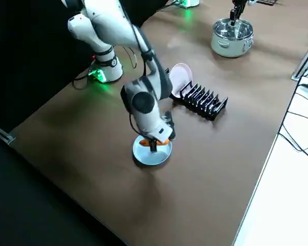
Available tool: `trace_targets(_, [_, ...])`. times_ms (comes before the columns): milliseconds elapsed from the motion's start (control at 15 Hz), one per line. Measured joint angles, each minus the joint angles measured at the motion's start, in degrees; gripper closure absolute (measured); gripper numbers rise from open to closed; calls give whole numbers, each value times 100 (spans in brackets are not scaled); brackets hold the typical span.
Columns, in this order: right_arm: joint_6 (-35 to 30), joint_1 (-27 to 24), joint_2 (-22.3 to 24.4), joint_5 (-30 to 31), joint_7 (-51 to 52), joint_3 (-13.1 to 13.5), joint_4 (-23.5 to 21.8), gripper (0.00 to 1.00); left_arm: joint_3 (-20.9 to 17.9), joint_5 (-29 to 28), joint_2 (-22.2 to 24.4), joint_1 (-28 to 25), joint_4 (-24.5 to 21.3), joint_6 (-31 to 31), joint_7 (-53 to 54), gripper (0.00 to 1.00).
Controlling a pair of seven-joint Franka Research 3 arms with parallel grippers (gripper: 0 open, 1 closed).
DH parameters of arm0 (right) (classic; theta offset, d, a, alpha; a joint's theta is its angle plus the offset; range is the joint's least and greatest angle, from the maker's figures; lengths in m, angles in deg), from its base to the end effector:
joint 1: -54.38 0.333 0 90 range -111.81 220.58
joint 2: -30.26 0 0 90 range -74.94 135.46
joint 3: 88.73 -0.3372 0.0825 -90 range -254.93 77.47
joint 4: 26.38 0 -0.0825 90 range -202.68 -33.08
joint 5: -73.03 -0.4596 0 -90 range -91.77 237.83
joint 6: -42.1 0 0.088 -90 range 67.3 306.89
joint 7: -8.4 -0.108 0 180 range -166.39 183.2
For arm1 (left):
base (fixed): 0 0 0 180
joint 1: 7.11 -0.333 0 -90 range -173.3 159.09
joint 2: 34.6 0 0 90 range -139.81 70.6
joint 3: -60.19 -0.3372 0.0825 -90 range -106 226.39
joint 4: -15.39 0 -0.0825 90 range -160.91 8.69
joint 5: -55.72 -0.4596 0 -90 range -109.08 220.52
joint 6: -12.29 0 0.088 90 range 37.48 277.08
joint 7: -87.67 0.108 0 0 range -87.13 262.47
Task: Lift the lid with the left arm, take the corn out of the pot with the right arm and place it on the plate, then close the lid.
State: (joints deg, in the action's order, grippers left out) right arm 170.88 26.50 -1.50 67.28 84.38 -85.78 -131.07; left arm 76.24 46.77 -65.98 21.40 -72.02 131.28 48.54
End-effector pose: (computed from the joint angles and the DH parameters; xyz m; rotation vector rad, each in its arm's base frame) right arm 0.6007 -0.3537 0.1817 -2.8112 -1.0675 0.0628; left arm 0.5804 -0.5171 0.3342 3.1127 -0.1995 0.0239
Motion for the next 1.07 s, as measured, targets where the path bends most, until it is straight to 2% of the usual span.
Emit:
trace_targets(600, [123,-65,-176,-1,139,-118,2,60,-41,-10,-16,0,9,3,-6,49])
trace_targets(667, [123,-65,-184,0,139,-118,1,56,-63,-43,-36,-1,5,1,-6,49])
trace_targets(933, [123,-44,-188,-1,141,-144,13,21,-65,-51,-63,4,18,17,-6,49])
trace_targets(1000, [123,-16,-189,-1,141,-157,42,15,-65,-51,-64,4,18,17,-6,49])
trace_targets(1067, [124,30,-187,-1,140,-164,103,15,-65,-51,-64,4,18,17,-6,49])
